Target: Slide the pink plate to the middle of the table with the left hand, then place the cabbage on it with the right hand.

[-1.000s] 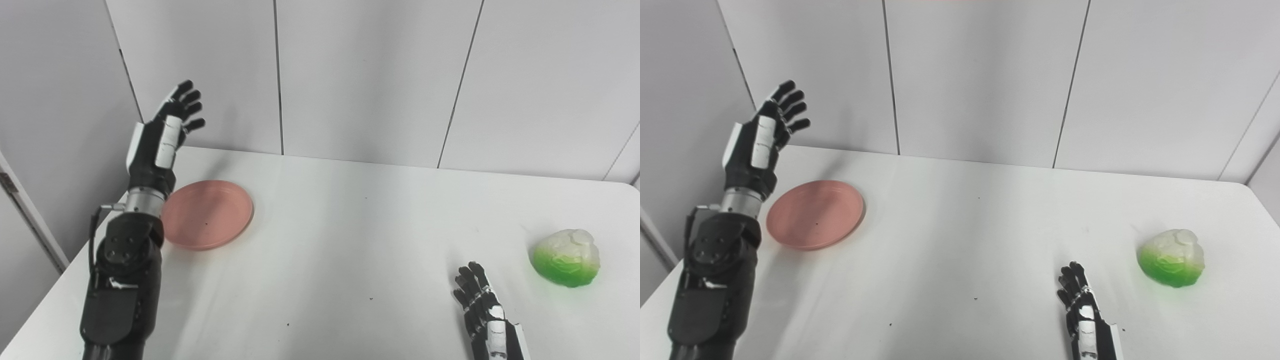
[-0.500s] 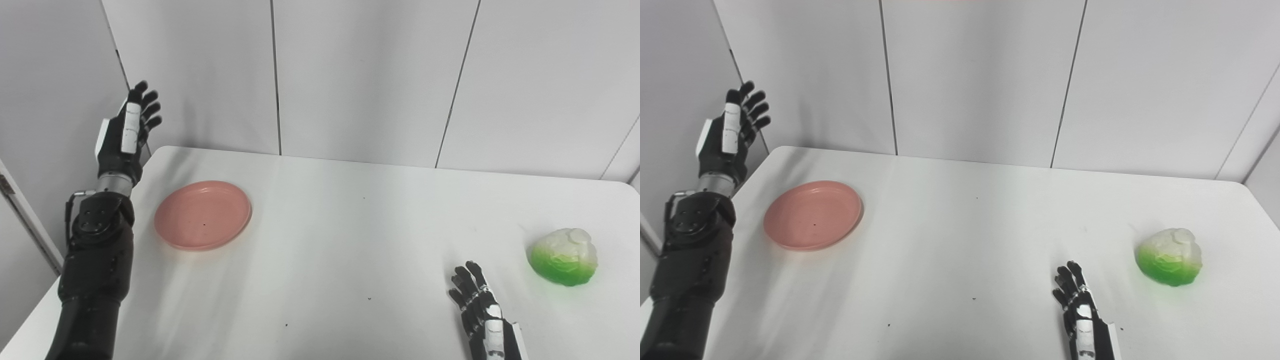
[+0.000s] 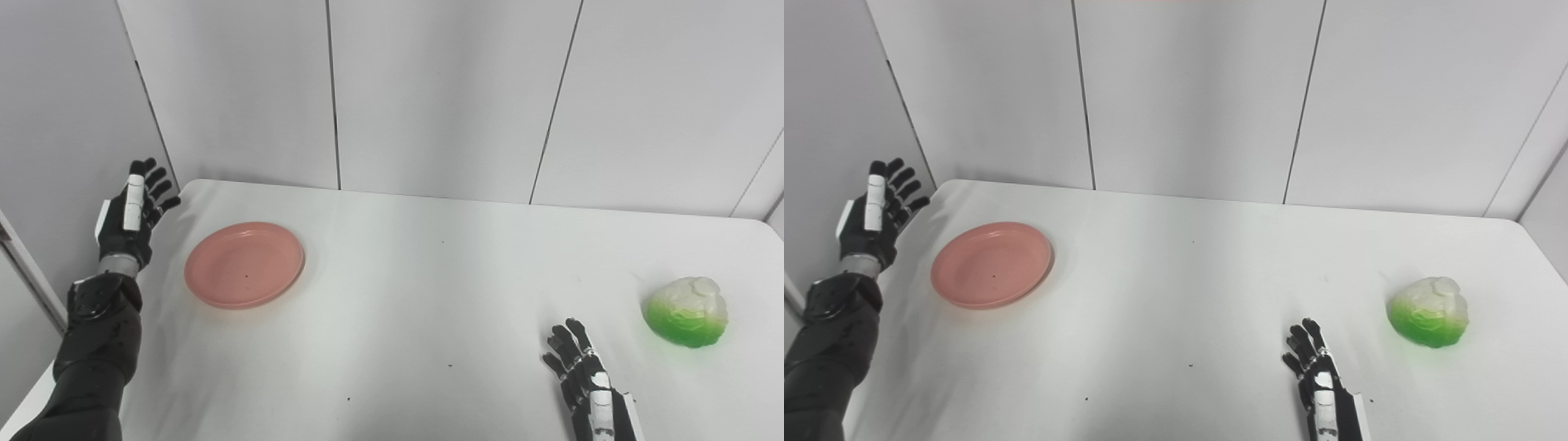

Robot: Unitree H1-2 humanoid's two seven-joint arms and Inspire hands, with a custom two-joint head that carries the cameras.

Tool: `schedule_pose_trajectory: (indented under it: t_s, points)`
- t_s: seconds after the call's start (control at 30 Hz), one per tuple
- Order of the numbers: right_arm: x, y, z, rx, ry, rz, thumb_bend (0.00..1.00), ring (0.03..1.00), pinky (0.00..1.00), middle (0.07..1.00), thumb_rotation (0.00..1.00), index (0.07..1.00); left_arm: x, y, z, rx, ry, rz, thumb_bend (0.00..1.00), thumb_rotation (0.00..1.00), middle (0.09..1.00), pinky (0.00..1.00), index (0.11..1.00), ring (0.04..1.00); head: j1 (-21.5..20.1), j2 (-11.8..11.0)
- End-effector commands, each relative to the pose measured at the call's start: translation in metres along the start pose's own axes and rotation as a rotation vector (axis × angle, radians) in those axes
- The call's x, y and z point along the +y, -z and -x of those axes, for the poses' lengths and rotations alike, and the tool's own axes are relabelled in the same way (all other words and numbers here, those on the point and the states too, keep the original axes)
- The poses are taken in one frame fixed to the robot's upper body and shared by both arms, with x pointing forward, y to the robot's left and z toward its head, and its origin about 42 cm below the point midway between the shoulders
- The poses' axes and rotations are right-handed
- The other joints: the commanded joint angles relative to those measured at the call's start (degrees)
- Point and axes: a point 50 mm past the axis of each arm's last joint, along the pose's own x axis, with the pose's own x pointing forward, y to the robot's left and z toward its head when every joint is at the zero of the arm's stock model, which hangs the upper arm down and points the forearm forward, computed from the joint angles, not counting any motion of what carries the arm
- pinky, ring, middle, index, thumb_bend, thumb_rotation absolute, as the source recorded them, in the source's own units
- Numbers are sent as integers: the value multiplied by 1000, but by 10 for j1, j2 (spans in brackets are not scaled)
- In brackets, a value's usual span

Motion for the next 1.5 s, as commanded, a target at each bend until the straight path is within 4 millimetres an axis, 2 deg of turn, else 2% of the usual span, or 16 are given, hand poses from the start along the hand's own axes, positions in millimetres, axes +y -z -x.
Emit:
schedule_pose_trajectory:
  t_s: [0.0,0.17,0.33,0.4,0.5,0.67,0.8,1.2,1.47]
  points:
    - [-8,33,41,197,21,7,841,907,890,897,1000,920,0,-37,-22,-116,16,22,947,851,894,805,866,883,-1,2]
    - [-7,32,41,196,23,5,838,899,878,894,1000,920,-4,-18,-19,-58,32,47,979,831,899,807,867,892,-4,6]
    - [-5,30,41,195,24,3,832,892,867,890,1000,918,-9,-3,-12,-23,50,57,963,813,886,884,865,891,-7,9]
    - [-4,30,42,195,27,0,830,889,865,888,1000,916,-11,1,-10,-7,69,47,968,800,871,853,861,882,-8,10]
    - [-3,29,42,196,28,-2,831,887,863,889,1000,917,-14,4,-10,17,95,18,949,833,895,839,889,884,-9,11]
    - [-1,28,42,188,20,0,856,883,857,885,1000,917,-23,7,-10,37,117,-11,968,847,883,801,878,900,-13,14]
    - [1,27,42,187,18,0,861,884,855,886,1000,917,-28,13,-8,56,135,-22,970,841,908,849,877,936,-14,15]
    - [3,25,42,186,18,-4,866,878,852,889,1000,921,-43,26,-3,102,177,-29,988,832,908,865,895,911,-17,18]
    - [3,25,41,183,13,-1,870,872,841,885,1000,913,-60,27,-3,95,209,-17,990,824,892,824,869,883,-18,20]
